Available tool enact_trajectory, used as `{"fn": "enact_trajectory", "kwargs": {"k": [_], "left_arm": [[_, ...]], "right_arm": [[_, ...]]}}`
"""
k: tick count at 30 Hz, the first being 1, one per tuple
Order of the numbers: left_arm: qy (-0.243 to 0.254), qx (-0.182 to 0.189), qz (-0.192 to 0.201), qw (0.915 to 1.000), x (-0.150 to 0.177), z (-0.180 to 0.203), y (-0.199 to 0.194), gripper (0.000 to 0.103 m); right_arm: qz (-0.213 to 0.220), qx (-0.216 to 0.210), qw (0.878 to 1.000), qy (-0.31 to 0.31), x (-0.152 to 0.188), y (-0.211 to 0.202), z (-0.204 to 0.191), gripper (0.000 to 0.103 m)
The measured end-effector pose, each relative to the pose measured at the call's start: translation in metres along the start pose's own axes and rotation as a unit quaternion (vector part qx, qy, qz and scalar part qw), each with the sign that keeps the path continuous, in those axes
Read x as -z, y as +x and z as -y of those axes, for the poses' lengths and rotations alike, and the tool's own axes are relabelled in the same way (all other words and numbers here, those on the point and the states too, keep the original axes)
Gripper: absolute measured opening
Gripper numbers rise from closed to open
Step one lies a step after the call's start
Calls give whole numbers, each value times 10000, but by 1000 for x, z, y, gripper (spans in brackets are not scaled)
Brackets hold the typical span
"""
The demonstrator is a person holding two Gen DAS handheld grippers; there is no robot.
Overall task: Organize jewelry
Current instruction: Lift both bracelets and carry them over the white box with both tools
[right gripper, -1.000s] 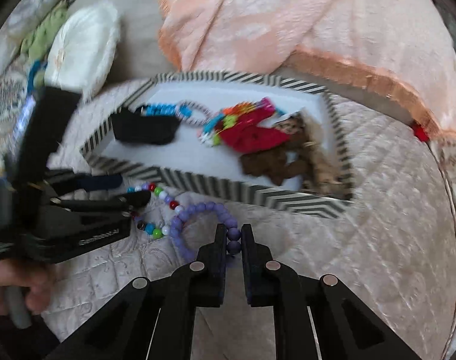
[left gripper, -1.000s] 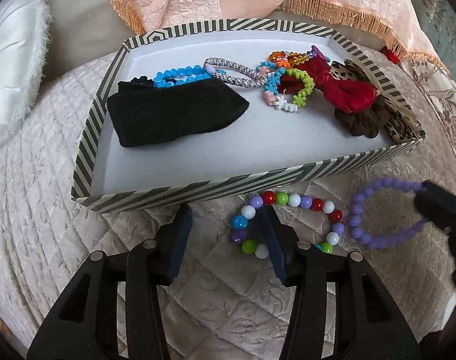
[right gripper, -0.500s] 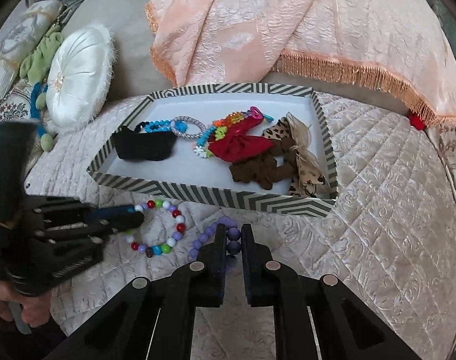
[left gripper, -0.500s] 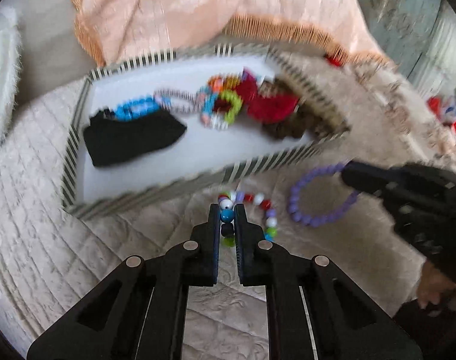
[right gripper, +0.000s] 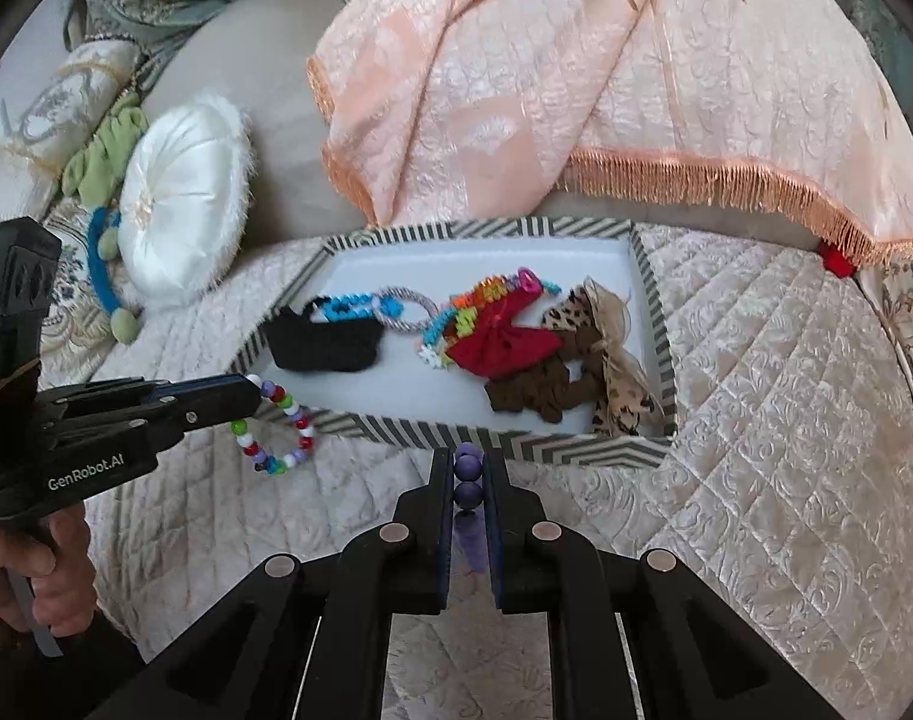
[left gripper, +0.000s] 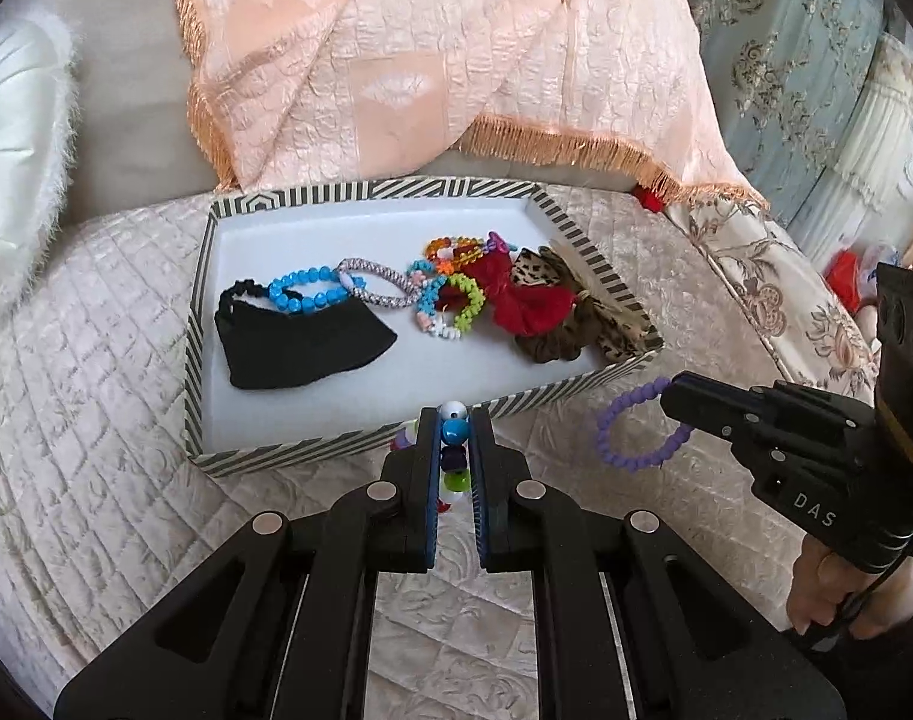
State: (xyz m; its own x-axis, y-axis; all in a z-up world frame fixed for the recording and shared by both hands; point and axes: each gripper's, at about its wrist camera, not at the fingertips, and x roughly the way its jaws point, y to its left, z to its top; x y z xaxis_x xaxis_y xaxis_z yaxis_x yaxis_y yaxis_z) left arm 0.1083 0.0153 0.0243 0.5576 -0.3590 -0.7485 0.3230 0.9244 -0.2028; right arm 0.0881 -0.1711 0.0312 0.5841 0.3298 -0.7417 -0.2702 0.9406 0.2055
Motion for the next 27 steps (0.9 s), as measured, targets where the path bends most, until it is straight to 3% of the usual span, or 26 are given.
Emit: {"fn": "enact_trajectory", "kwargs": {"k": [16,21,27], "left_arm": [[11,-283,160,9995,-3,1,-13,8],[58,-563,265,9980,-3,2,-15,8],[24,-715,327,9969,-4,-1,-15,8]], "right_arm": [[200,78,9995,-229,-1,-9,-11,9],[291,139,9991,-279,0,-9,-15,9],[288,125,9995,-54,4,-3,-9,9]]}}
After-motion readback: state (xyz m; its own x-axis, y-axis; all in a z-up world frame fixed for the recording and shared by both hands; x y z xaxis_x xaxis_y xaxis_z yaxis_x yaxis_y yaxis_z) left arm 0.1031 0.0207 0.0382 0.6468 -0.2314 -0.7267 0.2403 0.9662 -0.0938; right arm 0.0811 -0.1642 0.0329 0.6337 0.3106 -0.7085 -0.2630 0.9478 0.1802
